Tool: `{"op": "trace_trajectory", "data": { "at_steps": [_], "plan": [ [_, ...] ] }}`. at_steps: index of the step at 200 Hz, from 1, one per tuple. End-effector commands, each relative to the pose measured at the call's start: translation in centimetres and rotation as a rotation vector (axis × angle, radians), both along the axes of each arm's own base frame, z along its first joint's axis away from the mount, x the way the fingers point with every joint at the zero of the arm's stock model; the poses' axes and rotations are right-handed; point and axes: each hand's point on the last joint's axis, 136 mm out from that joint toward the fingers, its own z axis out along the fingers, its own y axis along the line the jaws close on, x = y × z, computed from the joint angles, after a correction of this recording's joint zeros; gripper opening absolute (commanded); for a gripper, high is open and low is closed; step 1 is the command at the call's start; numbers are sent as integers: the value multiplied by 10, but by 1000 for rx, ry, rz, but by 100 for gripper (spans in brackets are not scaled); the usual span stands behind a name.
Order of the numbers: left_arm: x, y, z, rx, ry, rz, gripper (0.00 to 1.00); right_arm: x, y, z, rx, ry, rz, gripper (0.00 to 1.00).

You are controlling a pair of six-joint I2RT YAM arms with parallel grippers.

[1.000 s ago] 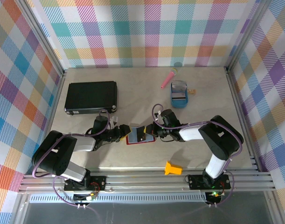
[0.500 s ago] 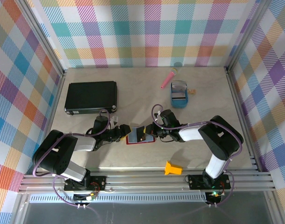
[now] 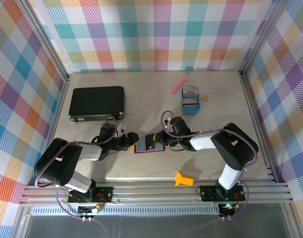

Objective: Put the credit cards into the card holder

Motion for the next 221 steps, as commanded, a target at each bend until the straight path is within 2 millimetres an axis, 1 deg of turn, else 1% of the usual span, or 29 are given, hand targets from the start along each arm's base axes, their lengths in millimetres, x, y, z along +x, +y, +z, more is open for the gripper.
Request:
{"op": "trace_trajectory", "data": {
  "at_steps": [1, 34, 91, 142, 171, 221],
  "plan": [
    [-8, 1, -12, 45, 23, -16, 57, 2, 0, 3, -8, -13, -13, 0],
    [-8, 1, -14, 48, 26, -14, 57, 1, -2, 4, -17, -17, -11, 0],
    [-10, 2, -13, 52, 26, -12, 57, -2, -11, 5, -44, -29, -21, 0],
    [-10, 3, -14, 55, 27, -11, 57, -1, -5, 3, -26, -18, 1, 0],
    [-10, 3, -14, 55, 26, -9, 57, -4, -3, -1, -26, -3, 16, 0],
    [-10, 4, -15, 55, 29, -4, 57, -6, 4, -4, -13, 8, 29, 0]
  ]
}}
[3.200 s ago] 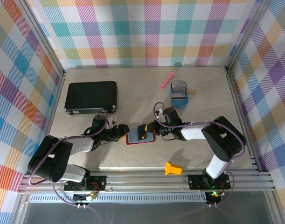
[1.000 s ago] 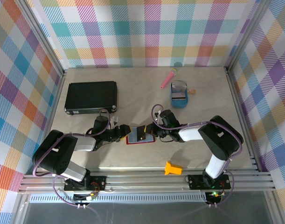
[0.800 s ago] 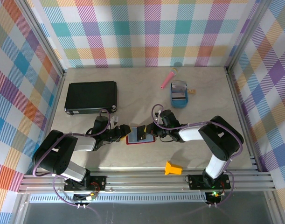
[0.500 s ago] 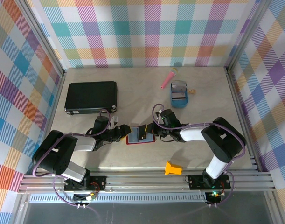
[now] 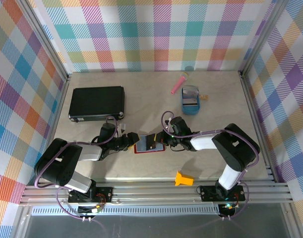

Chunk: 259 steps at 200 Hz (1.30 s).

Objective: Put the credit cards into the card holder

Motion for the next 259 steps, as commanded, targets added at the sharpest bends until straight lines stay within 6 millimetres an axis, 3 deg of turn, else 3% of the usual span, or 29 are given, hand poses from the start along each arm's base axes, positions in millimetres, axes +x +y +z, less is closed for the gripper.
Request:
{"op": "trace_trajectory", "data": {
  "at_steps": [1, 95, 168, 259],
  "plan": [
    [-10, 3, -15, 47, 32, -7, 57, -4, 8, -1, 15, 3, 35, 0],
    [-9, 3, -16, 43, 35, -8, 57, -6, 18, -3, 21, 3, 53, 0],
    [-11, 4, -18, 48, 39, -5, 57, 2, 11, 5, -19, -66, 34, 0],
    [-10, 4, -16, 45, 37, -3, 57, -1, 21, 4, 20, -46, 41, 0]
  ]
}}
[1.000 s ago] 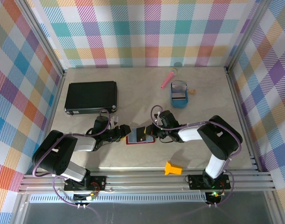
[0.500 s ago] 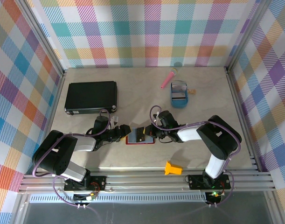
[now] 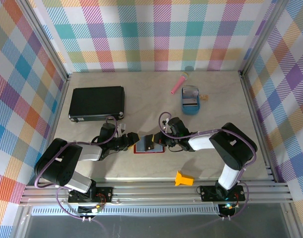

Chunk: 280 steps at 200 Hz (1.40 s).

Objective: Put the credit cards into the card holder

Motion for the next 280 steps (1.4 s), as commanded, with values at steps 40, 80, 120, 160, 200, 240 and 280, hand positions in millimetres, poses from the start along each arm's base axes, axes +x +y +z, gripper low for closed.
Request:
{"op": "trace_trajectory", "data": {
  "at_steps": [40, 80, 120, 160, 200, 240, 280],
  "plan": [
    [-10, 4, -16, 44, 39, 4, 57, 0, 16, 4, 18, -22, -11, 0],
    [-11, 6, -17, 43, 41, 13, 57, -3, 23, 0, 20, -15, -18, 0],
    [-13, 7, -18, 41, 42, 21, 57, -2, 26, 2, 17, -19, -27, 0],
    [-13, 6, -16, 33, 42, 19, 57, -3, 30, 2, 15, -23, -43, 0],
    [-12, 7, -15, 37, 39, 22, 57, -3, 33, 1, 18, -24, -58, 0],
    [-13, 7, -14, 36, 39, 28, 57, -4, 35, -1, 22, -18, -72, 0],
    [-14, 7, -14, 36, 39, 27, 56, -6, 41, 0, 32, -22, -75, 0]
  ]
}}
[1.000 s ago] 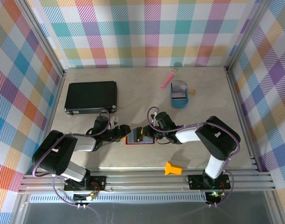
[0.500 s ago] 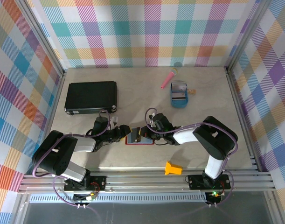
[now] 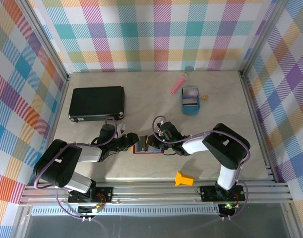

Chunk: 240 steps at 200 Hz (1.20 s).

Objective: Put the credit cards into the card holder

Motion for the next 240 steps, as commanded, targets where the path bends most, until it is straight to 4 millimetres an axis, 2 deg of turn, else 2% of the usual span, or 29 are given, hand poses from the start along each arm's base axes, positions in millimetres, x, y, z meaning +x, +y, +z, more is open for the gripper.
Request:
{"op": "trace_trajectory", "data": {
  "at_steps": [1, 87, 103, 132, 157, 173, 191, 217, 240],
  "plan": [
    [-13, 5, -14, 32, 57, 6, 57, 1, 10, 4, 20, -13, -4, 0],
    [-13, 5, -16, 32, 57, 9, 56, 0, 19, 5, 19, -14, 0, 0],
    [-14, 6, -17, 34, 58, 14, 56, 1, 17, 9, 12, -24, -4, 5],
    [-15, 9, -16, 45, 54, 30, 56, -1, 7, 28, -39, -57, 4, 25],
    [-16, 11, -15, 52, 50, 33, 56, -4, -15, 47, -135, -91, -11, 38],
    [-16, 11, -14, 49, 48, 34, 56, -7, -31, 55, -213, -79, -19, 40],
    [-16, 11, -12, 45, 41, 34, 56, -11, -38, 61, -286, -50, -4, 42],
    [-17, 11, -10, 44, 32, 30, 56, -12, -35, 59, -377, 45, 16, 45],
    [-17, 10, -10, 47, 31, 22, 56, -10, -26, 54, -433, 100, 28, 41]
  ]
}}
